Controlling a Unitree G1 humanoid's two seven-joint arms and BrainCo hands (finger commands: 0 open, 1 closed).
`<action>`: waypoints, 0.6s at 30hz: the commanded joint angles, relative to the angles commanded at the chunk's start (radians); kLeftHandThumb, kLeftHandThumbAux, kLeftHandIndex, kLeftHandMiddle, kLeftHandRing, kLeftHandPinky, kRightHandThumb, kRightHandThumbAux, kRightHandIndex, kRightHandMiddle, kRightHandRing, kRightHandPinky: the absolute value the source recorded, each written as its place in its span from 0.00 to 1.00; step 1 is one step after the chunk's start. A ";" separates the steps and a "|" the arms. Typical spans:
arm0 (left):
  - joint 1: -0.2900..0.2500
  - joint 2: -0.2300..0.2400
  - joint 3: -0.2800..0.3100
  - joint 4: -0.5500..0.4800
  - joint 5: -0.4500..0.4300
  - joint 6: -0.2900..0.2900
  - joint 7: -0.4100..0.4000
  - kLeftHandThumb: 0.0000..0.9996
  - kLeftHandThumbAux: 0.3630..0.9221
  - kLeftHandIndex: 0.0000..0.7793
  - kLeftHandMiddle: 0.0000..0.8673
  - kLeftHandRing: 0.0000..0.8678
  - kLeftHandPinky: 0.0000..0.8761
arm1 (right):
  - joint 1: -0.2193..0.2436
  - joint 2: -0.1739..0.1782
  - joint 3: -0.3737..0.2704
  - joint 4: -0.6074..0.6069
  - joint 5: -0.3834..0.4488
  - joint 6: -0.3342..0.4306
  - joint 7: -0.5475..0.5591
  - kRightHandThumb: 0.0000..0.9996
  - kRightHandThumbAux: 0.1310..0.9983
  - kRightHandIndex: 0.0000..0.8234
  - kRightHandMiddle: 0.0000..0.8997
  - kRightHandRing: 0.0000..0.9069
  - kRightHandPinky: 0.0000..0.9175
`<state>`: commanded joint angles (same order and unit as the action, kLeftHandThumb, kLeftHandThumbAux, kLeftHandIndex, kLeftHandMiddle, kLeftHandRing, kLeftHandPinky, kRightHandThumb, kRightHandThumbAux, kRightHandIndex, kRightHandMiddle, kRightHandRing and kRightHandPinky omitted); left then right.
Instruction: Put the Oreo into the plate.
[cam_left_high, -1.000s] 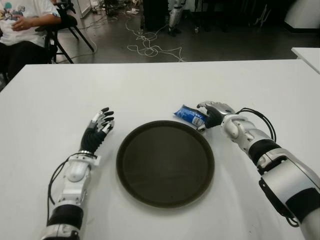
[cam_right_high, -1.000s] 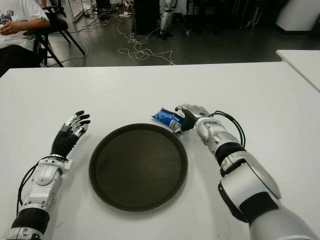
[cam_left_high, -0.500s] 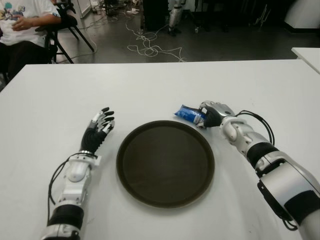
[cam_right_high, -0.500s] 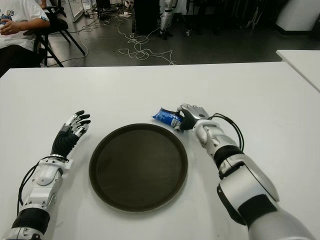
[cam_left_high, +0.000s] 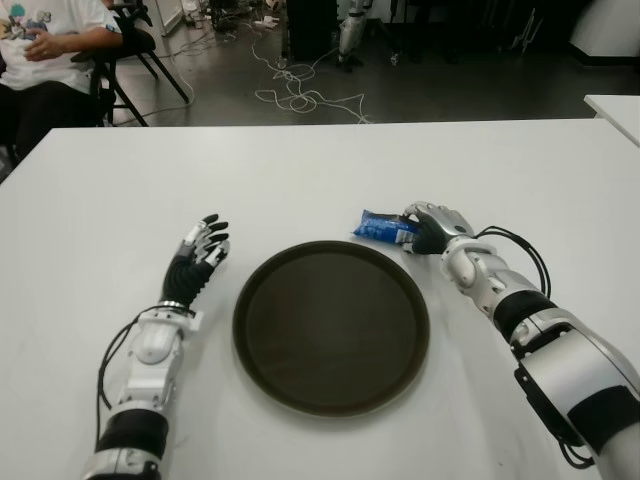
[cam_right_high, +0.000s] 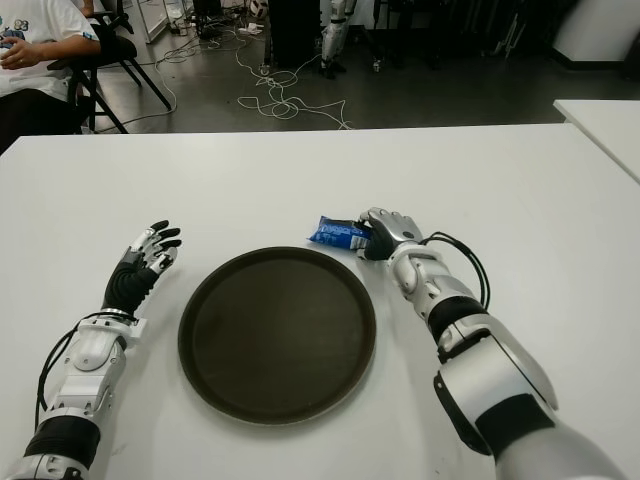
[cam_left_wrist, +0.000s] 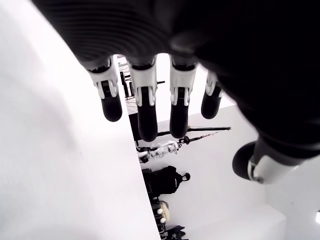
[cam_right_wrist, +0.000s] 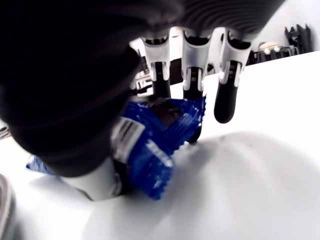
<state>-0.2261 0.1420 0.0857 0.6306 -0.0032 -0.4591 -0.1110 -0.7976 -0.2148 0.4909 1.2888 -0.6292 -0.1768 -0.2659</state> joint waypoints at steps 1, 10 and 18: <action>0.000 0.000 0.000 0.000 0.000 0.000 0.000 0.29 0.29 0.13 0.22 0.18 0.14 | 0.000 0.000 0.000 0.000 0.000 0.000 -0.002 0.37 0.76 0.72 0.80 0.80 0.75; 0.000 0.001 0.001 -0.001 0.000 0.001 0.000 0.30 0.27 0.12 0.21 0.18 0.13 | 0.003 -0.001 -0.008 0.002 0.009 -0.002 -0.021 0.35 0.75 0.74 0.82 0.81 0.76; 0.001 -0.002 0.002 0.002 0.001 -0.005 0.004 0.28 0.27 0.11 0.20 0.18 0.13 | 0.005 0.000 -0.017 0.002 0.015 -0.008 -0.036 0.36 0.76 0.74 0.83 0.82 0.77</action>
<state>-0.2256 0.1404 0.0872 0.6324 -0.0026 -0.4639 -0.1073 -0.7922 -0.2143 0.4738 1.2903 -0.6142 -0.1844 -0.3023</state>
